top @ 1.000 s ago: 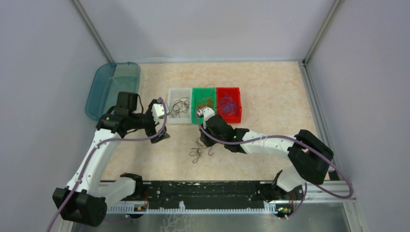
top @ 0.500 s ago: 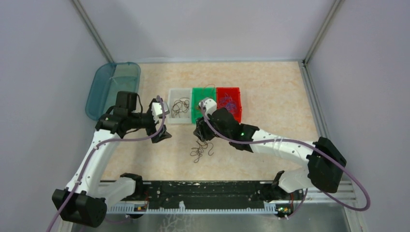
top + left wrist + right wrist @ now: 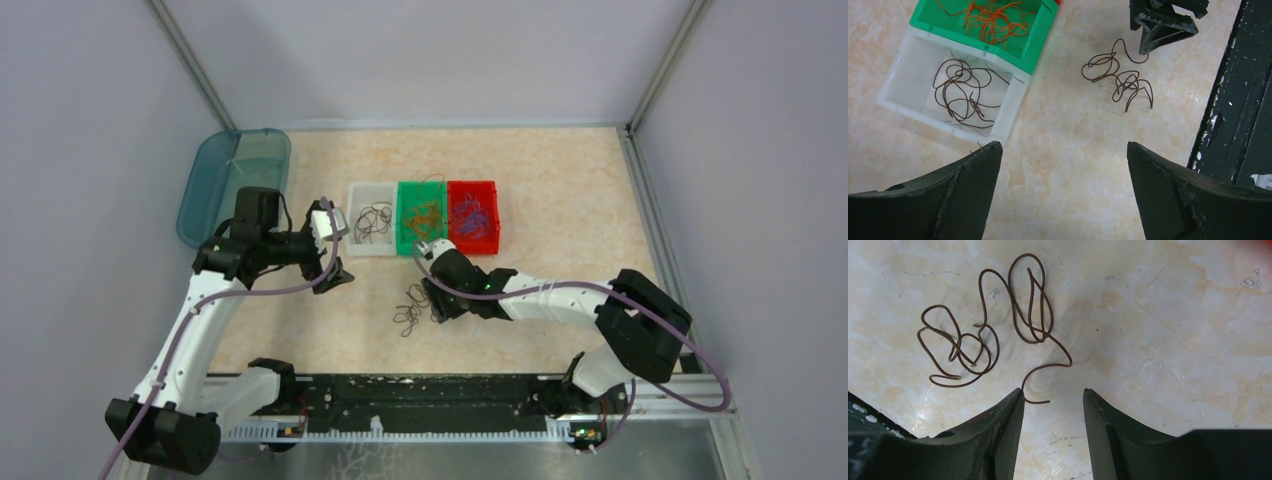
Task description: Untangle the cables
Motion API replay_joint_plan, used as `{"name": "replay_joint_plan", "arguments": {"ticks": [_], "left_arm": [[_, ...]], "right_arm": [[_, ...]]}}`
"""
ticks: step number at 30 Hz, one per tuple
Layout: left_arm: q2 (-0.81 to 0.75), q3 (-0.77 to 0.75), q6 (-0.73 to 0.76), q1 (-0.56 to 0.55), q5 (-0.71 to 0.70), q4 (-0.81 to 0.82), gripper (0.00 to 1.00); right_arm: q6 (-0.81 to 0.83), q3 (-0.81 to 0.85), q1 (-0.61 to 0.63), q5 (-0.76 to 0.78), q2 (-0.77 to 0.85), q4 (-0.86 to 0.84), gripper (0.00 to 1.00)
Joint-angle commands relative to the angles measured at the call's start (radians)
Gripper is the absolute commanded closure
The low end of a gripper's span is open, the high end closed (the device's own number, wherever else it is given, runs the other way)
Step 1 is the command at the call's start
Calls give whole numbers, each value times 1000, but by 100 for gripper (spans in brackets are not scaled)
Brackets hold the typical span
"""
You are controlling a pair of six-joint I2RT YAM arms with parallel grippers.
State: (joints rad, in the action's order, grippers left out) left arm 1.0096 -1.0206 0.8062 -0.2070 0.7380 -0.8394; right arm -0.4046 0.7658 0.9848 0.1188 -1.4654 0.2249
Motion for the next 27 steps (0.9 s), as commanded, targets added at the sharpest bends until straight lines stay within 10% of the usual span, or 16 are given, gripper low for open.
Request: {"name": "replay_joint_plan", "arguments": {"ticks": [1, 27], "left_arm": [[-20, -36, 21, 0, 24, -13, 0], [-19, -68, 44, 1, -5, -40, 0]], "right_arm": [[30, 11, -21, -12, -16, -72, 51], [152, 46, -137, -311, -120, -191, 80]]}}
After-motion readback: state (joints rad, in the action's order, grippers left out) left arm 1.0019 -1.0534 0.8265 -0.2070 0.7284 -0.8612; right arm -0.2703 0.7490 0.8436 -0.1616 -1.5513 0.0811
